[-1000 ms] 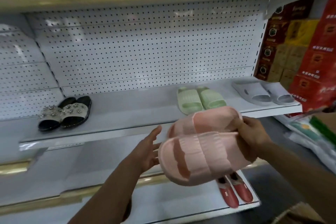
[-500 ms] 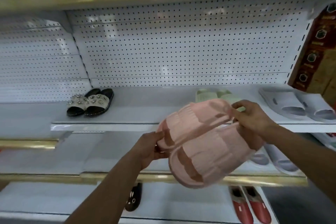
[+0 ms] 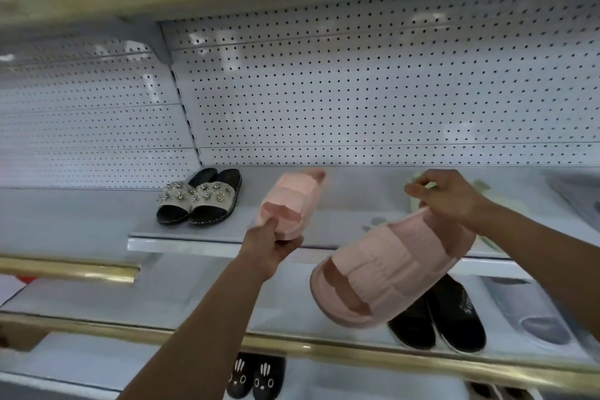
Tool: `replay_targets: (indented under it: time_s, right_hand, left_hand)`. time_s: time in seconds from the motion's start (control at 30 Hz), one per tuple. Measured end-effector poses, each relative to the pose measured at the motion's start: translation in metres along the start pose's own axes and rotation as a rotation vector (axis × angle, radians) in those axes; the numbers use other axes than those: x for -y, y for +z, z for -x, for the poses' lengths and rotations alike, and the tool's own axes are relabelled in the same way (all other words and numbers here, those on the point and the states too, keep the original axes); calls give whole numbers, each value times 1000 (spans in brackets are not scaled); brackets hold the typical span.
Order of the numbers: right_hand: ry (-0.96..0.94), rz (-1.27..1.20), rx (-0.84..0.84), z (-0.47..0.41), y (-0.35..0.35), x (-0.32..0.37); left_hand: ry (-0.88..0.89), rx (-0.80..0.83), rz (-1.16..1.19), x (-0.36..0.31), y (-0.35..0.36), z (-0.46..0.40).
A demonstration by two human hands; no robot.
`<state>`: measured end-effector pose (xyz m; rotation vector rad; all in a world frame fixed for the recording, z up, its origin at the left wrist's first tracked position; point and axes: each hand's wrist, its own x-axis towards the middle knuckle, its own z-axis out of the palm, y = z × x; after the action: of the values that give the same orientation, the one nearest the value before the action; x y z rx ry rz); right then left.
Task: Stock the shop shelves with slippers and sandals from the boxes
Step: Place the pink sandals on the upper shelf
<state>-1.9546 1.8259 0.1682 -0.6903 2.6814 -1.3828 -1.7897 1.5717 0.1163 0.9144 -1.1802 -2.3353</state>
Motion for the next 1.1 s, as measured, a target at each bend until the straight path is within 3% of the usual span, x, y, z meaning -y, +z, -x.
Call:
replay_targets:
  time_s: [0.2, 0.47, 0.57, 0.67, 0.73, 0.9, 1.0, 1.1]
  right_hand:
    - [22, 36, 83, -54, 43, 20]
    - [32, 146, 175, -92, 64, 30]
    - [41, 153, 174, -100, 72, 31]
    - [55, 167, 197, -107, 78, 37]
    - [58, 175, 224, -110, 80, 45]
    - [-21, 191, 193, -116, 85, 64]
    - [-48, 218, 175, -115, 89, 67]
    - [-56, 111, 73, -111, 90, 61]
  left_hand:
    - [-142, 111, -6, -7, -3, -58]
    - [-270, 312, -516, -54, -37, -79]
    - [-191, 261, -897, -66, -44, -79]
    - [56, 214, -1147, -73, -34, -76]
    - [129, 358, -1185, -74, -20, -71]
    - [-59, 885, -1138, -68, -3, -59]
    - [-55, 1000, -1137, -64, 2, -61]
    - [27, 1002, -1170, -58, 5, -65]
